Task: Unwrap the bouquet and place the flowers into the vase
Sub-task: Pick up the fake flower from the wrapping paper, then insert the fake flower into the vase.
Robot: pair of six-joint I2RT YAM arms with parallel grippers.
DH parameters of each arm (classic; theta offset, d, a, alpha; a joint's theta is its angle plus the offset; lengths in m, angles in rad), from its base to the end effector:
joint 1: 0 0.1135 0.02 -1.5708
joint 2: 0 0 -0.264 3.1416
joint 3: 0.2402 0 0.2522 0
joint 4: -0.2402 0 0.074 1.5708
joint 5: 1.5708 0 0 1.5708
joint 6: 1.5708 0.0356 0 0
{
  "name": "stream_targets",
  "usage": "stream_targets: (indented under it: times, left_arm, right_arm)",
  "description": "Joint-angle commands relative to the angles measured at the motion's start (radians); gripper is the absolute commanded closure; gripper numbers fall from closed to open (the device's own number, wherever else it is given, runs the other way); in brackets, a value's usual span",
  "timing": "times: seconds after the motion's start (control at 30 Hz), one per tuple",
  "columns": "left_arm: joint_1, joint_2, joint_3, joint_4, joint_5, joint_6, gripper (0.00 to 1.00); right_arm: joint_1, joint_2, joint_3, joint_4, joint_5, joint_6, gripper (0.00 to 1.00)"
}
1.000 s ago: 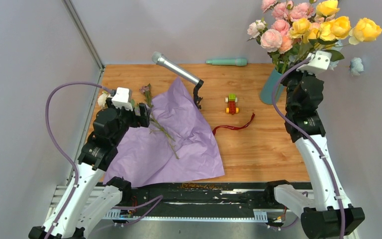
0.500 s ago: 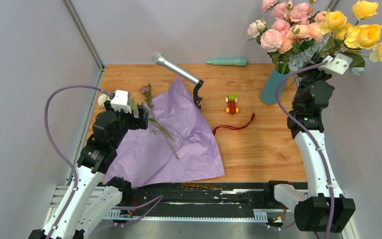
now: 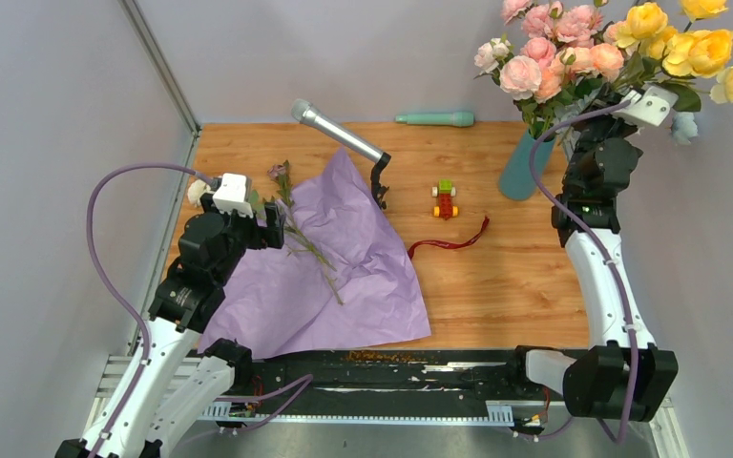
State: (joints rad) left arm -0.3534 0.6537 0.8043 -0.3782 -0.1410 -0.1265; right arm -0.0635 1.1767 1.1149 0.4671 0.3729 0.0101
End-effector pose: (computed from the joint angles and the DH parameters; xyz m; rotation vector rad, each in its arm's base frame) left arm 0.1425 -0.0472 0.3455 0.1033 1.7983 -0.2164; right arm 0.2639 -0.0298 0.4443 0.3721 1.1397 -0.2640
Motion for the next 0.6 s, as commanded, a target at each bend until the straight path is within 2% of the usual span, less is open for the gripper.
stream_targets:
  times: [0.0, 0.57]
  left_arm:
    - [0.003, -0.008, -0.002, 0.017, -0.012, 0.014, 0.00]
    - [0.004, -0.015, -0.006, 0.018, 0.003, 0.009, 0.00]
  right_arm:
    - [-0.009, 0.027, 0.078, 0.055, -0.042, 0.038, 1.00]
    - [-0.037, 0.125, 0.121, 0.045, -0.087, 0.097, 1.00]
